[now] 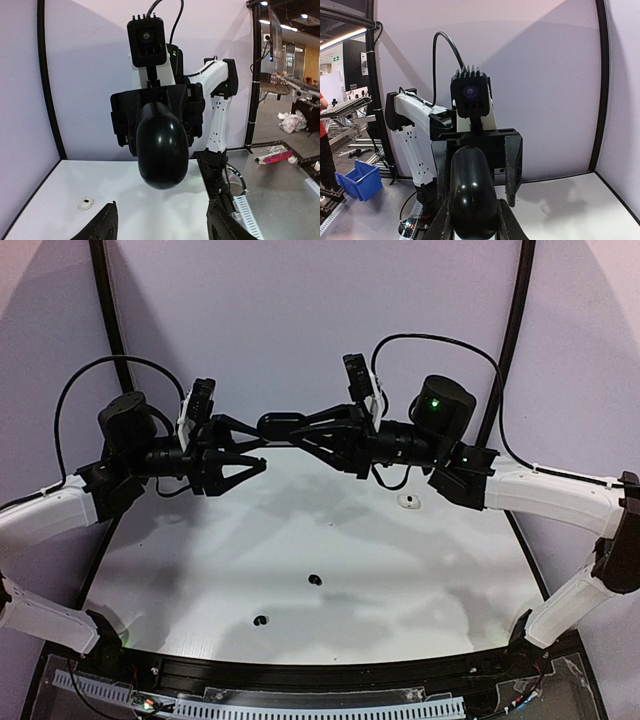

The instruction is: Insert the wireless bluetooth earbuds into the charging case

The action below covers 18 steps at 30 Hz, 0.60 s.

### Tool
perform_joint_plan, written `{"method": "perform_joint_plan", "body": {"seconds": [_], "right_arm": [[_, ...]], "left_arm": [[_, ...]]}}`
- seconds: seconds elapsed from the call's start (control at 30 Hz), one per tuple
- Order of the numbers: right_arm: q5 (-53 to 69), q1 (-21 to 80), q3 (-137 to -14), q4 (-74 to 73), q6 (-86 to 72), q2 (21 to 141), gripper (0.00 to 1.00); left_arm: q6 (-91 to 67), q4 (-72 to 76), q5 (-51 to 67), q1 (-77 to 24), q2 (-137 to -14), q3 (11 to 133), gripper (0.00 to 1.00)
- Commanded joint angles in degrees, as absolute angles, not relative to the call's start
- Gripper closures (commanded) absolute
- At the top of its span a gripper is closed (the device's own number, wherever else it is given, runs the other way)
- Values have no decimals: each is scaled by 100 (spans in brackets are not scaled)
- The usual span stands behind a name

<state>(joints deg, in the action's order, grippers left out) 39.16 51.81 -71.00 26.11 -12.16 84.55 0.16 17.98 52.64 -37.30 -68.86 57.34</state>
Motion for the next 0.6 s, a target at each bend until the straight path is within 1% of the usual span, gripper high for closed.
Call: {"method": "perform_joint_plan", "body": {"seconds": [0.0, 0.13, 0.2, 0.33, 0.37, 0.43, 0.57], "right_arm": [[3785, 5186, -7334, 2487, -1025, 8564, 100], [3784, 5181, -7573, 1904, -722, 8621, 100], [3695, 5186, -7795, 1182, -325, 8622, 100], [2923, 5258, -8293, -570, 767, 8595, 100], [2715, 5307, -8417, -799, 1007, 8600, 100], [2432, 5420, -8763, -1490, 1419, 8720, 100], [2278, 5518, -9291, -2176, 1745, 8971, 100]], "left_arm": [[-442, 2118, 5267, -3782, -6963, 5982, 41], [-305, 1972, 5300, -3788, -6972, 6074, 38], [28, 1726, 5301, -3788, -6928, 6130, 35], [841, 861, 5367, -3788, -6931, 6282, 31], [1166, 481, 5364, -3788, -6969, 6367, 30], [1692, -179, 5241, -3784, -7034, 6563, 30], [2428, -669, 5026, -3795, -7154, 6793, 35]]}}
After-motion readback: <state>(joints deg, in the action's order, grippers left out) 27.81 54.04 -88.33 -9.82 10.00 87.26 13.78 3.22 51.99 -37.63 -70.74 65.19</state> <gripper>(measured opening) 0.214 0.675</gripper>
